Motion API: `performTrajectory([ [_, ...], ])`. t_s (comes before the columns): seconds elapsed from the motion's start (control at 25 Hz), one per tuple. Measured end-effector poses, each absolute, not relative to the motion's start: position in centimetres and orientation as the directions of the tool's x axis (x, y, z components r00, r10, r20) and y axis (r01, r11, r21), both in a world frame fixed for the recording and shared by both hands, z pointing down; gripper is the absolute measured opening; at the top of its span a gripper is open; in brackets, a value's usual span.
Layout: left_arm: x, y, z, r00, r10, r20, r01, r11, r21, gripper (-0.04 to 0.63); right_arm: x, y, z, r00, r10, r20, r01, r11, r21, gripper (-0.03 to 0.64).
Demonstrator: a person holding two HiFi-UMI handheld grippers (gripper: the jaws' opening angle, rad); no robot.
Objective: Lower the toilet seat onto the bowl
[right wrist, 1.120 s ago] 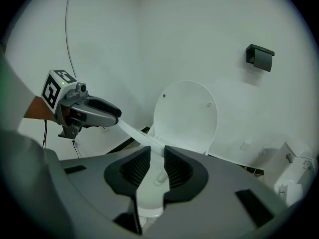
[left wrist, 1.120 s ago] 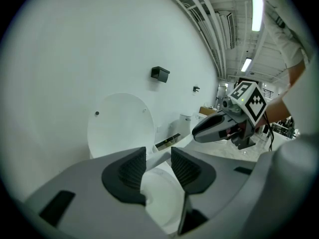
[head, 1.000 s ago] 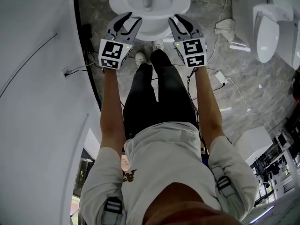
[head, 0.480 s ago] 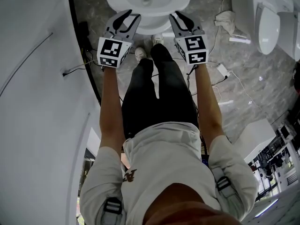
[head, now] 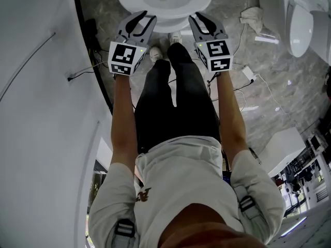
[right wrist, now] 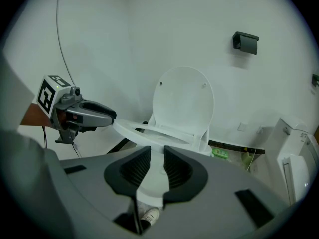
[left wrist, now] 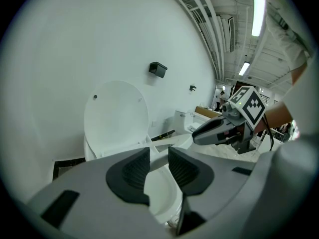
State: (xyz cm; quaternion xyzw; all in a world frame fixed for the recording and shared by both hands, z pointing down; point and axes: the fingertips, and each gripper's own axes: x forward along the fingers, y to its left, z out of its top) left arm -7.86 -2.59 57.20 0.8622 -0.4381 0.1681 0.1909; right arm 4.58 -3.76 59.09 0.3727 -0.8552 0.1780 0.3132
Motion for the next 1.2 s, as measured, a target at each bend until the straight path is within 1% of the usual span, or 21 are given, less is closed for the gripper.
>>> performTrajectory([
  [0.4, -7.5, -0.5, 59.8, 0.557, -0.668, 0.493, -0.821, -0.532, 0.207, 0.129, 5.0, -1.8, 61.7, -0.513, -0.502, 0.696, -0.754, 0.652, -0.085, 0.1],
  [0.64, -7.3, 0.2, 60.9, 0.559, -0.667, 0.492, -0.821, -0.527, 0.218, 0.126, 5.2, -0.8, 62.9, -0.504, -0.49, 0.712, -0.756, 0.648, -0.09, 0.1],
  [0.88, -7.1, 0.8, 62.1, 0.559, -0.658, 0.504, -0.822, -0.522, 0.23, 0.124, 5.3, 0.4, 64.5, -0.497, -0.454, 0.74, -0.743, 0.663, -0.092, 0.083],
  [1.2, -6.9, 1.9, 63.9, 0.557, -0.644, 0.524, -0.823, -0.514, 0.243, 0.12, 4.5, 2.2, 65.0, -0.523, -0.446, 0.726, -0.731, 0.672, -0.114, 0.071],
])
